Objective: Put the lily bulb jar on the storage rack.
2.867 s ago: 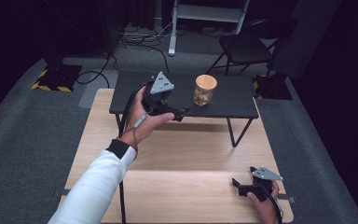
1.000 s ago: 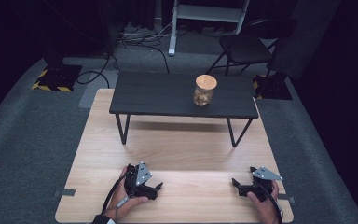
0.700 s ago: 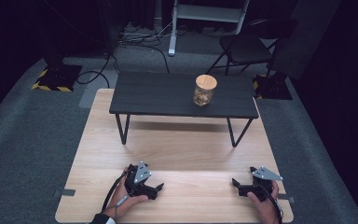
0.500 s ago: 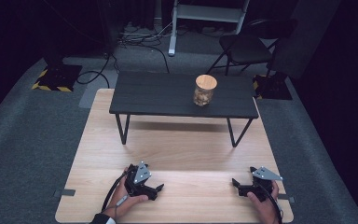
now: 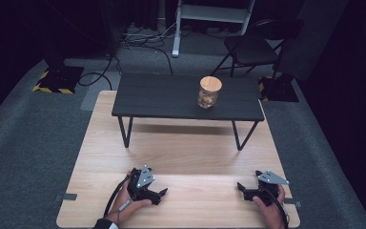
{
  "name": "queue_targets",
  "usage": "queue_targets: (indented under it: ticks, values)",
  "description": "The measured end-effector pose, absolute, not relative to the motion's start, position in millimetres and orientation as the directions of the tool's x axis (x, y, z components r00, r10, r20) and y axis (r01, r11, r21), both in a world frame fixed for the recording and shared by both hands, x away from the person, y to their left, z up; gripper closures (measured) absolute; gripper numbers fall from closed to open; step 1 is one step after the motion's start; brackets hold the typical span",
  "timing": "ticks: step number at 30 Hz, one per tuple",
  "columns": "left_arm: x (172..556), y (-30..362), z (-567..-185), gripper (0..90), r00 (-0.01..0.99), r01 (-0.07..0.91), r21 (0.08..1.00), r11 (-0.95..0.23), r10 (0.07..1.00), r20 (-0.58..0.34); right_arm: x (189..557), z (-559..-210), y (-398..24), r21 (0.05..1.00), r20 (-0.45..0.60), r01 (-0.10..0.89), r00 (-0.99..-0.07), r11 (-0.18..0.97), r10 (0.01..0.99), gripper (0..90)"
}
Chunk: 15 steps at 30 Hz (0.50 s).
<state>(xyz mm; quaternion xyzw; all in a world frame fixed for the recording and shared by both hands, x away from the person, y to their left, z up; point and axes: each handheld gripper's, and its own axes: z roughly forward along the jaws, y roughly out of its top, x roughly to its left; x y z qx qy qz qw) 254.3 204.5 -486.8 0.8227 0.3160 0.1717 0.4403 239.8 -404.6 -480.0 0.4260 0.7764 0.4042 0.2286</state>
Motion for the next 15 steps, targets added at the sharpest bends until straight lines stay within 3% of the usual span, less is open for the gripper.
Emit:
queue_targets:
  ticks: [15]
  values:
    - [255.0,205.8,-486.7,0.5,0.751,0.361,0.833,-0.419,0.661,0.007,239.8,-480.0,-404.5,0.823,-0.01,0.477,-0.532,0.31,0.846,0.0]
